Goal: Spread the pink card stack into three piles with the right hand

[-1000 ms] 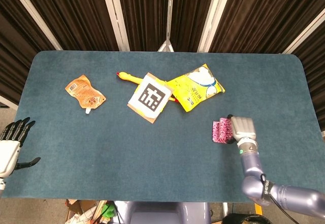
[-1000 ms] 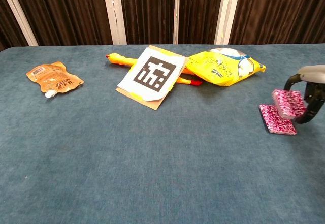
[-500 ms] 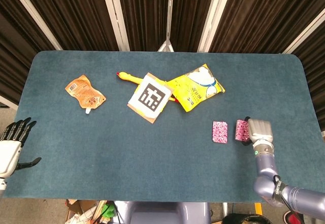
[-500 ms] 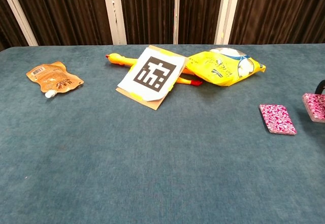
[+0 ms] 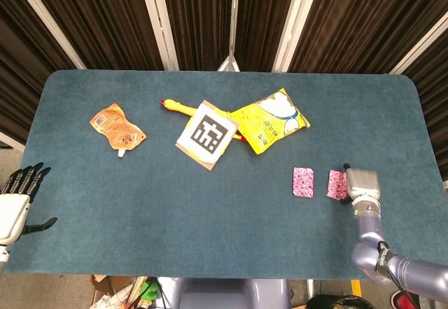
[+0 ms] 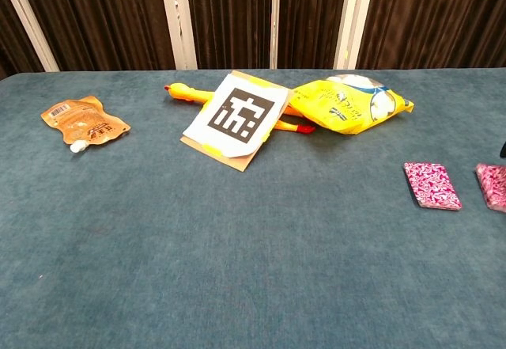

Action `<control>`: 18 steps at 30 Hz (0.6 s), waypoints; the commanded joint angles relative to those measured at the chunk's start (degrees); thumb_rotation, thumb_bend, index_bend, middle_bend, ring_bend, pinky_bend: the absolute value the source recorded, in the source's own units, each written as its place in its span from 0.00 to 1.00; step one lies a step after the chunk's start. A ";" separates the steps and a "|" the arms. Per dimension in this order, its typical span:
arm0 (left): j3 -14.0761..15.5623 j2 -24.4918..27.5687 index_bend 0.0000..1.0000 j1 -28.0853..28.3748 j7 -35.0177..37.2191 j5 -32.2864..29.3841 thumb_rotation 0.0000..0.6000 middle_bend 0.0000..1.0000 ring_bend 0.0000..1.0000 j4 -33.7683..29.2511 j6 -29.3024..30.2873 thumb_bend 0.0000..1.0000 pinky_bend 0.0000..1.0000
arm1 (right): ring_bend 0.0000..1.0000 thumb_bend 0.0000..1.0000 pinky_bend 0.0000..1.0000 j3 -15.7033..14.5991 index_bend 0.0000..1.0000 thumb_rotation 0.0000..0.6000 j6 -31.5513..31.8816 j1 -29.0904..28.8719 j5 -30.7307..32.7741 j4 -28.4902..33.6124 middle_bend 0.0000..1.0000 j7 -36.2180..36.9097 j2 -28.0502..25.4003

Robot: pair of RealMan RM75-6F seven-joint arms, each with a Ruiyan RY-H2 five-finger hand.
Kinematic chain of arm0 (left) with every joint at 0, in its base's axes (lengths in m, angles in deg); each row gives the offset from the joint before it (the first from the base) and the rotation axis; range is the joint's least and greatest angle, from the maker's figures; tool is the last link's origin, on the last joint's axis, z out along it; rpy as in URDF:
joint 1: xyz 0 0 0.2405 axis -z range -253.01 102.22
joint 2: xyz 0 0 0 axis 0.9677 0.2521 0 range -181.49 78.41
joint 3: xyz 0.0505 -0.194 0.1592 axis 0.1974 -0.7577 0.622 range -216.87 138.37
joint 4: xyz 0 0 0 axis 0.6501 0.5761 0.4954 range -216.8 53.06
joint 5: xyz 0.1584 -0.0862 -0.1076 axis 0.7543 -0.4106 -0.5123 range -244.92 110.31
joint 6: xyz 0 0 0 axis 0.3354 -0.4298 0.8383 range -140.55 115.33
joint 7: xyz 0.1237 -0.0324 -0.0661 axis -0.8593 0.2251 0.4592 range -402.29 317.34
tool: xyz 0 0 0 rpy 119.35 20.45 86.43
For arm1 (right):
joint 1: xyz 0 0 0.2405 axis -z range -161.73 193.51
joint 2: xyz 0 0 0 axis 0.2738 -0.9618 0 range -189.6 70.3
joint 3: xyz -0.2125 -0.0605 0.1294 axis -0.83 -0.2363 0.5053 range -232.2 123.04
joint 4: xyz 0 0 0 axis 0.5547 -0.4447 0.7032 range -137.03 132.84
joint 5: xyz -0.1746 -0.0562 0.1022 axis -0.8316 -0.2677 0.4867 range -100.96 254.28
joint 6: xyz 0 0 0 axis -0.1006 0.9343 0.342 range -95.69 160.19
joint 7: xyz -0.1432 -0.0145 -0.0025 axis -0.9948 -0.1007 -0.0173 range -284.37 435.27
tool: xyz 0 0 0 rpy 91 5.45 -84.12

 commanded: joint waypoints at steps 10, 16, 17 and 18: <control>0.10 0.01 0.00 -0.10 -0.04 0.26 1.00 0.00 0.00 -0.05 0.27 0.00 0.00 | 0.87 0.42 0.80 0.16 0.00 1.00 3.14 -0.09 -0.01 3.84 0.83 -1.87 -0.87; 0.13 0.00 0.00 -0.06 -0.30 0.28 1.00 0.00 0.00 -0.17 0.22 0.00 0.00 | 0.86 0.42 0.80 1.87 0.00 1.00 2.29 -0.29 -1.68 8.46 0.83 0.10 -2.17; 0.13 0.00 0.00 -0.06 -0.33 0.26 1.00 0.00 0.00 -0.17 0.20 0.00 0.00 | 0.86 0.42 0.80 2.01 0.00 1.00 2.05 -0.41 -1.63 8.81 0.83 0.16 -2.28; 0.13 0.00 0.00 -0.06 -0.33 0.24 1.00 0.00 0.00 -0.17 0.17 0.00 0.00 | 0.86 0.42 0.80 2.09 0.00 1.00 1.86 -0.56 -1.58 9.09 0.83 0.12 -2.35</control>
